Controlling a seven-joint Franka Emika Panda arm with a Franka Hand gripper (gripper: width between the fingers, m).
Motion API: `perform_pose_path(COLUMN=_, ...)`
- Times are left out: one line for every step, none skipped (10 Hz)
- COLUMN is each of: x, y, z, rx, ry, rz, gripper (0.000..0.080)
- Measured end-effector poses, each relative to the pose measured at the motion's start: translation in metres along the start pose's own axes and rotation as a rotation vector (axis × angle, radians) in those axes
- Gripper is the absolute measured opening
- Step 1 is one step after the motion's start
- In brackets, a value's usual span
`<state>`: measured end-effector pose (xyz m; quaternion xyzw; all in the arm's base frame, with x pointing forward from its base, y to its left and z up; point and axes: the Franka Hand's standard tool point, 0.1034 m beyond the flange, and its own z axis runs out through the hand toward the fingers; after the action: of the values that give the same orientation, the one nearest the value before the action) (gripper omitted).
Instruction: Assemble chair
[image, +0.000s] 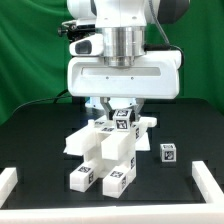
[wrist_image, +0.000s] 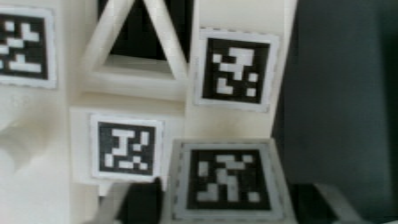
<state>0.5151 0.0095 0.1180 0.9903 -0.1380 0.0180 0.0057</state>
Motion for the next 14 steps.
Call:
perform_pose_path(x=0.0, y=0.0, z=0.0, rx=0.0, ry=-0.001, rz=0.0, gripper=0.0512)
perform_pose_path(x=-0.004, y=0.001, z=-0.003, rx=0.012, ry=-0.058, rz=-0.022, gripper=0.0512)
perform_pose_path(x=-0.002, y=0.003, z=-0.011, rx=0.032, ry=-0.099, rz=-0.141, gripper=0.0619)
perform_pose_path(x=-0.001, y=0.0, z=-0.014, rx=0.041, ry=-0.069, rz=-0.23, gripper=0.0643)
perform_pose_path(x=-0.005, y=-0.001, z=-0.013, rx=0.043, ry=-0.022, rz=-0.291, gripper=0.0643)
perform_pose_path(x=-0.007, y=0.002, z=-0.011, rx=0.044, ry=-0.035, rz=-0.372, gripper=0.0649)
perform_pose_path(x=-0.005, y=0.002, z=-0.012, rx=0.044, ry=-0.031, rz=-0.431, gripper=0.0649)
perform_pose_path(x=-0.006, y=0.002, z=-0.012, rx=0.045, ry=-0.031, rz=-0.485, gripper=0.0649)
perform_pose_path(x=-0.004, y=0.0, z=-0.013, rx=0.047, ry=-0.028, rz=-0.657, gripper=0.0649)
perform_pose_path(x=-0.001, y=-0.003, z=-0.016, rx=0.05, ry=-0.016, rz=-0.802, gripper=0.0649)
perform_pose_path(x=0.0, y=-0.004, z=-0.017, rx=0.051, ry=-0.011, rz=-0.921, gripper=0.0649)
perform_pose_path(x=0.003, y=-0.002, z=-0.018, rx=0.051, ry=-0.01, rz=-0.988, gripper=0.0649)
perform_pose_path(x=0.003, y=-0.001, z=-0.017, rx=0.047, ry=-0.012, rz=-1.016, gripper=0.0649)
perform_pose_path(x=0.003, y=0.0, z=-0.017, rx=0.044, ry=-0.012, rz=-1.085, gripper=0.0649)
